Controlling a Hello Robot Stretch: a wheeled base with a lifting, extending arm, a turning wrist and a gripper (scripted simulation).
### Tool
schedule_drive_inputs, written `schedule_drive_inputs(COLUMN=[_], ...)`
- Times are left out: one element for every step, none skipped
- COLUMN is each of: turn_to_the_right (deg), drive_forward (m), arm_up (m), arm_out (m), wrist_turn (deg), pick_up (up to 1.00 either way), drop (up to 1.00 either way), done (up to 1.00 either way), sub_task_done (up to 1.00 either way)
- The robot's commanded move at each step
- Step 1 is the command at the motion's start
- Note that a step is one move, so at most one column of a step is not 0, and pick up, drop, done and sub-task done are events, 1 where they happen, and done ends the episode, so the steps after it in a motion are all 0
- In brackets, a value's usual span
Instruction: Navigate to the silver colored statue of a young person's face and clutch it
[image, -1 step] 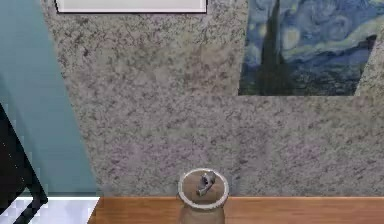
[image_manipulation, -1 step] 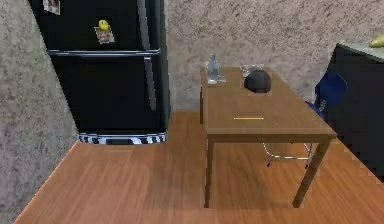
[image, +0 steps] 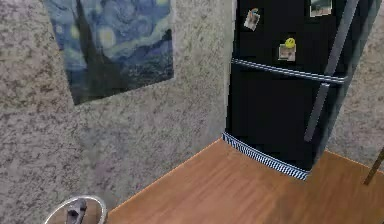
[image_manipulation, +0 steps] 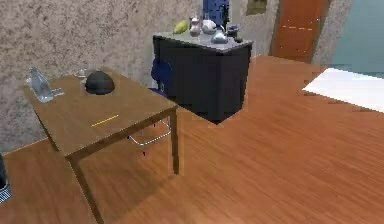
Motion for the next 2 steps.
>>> schedule_drive_inputs(turn_to_the_right=[45.0,45.0], drive_forward=[0.0,0.0], arm_up=[0.0,0.0], arm_out=[0.0,0.0], wrist_turn=[0.0,0.0], pick_up=[0.0,0.0], drop=[0.0,0.0], done=[0.0,0.0], sub_task_done=[0.0,0.0])
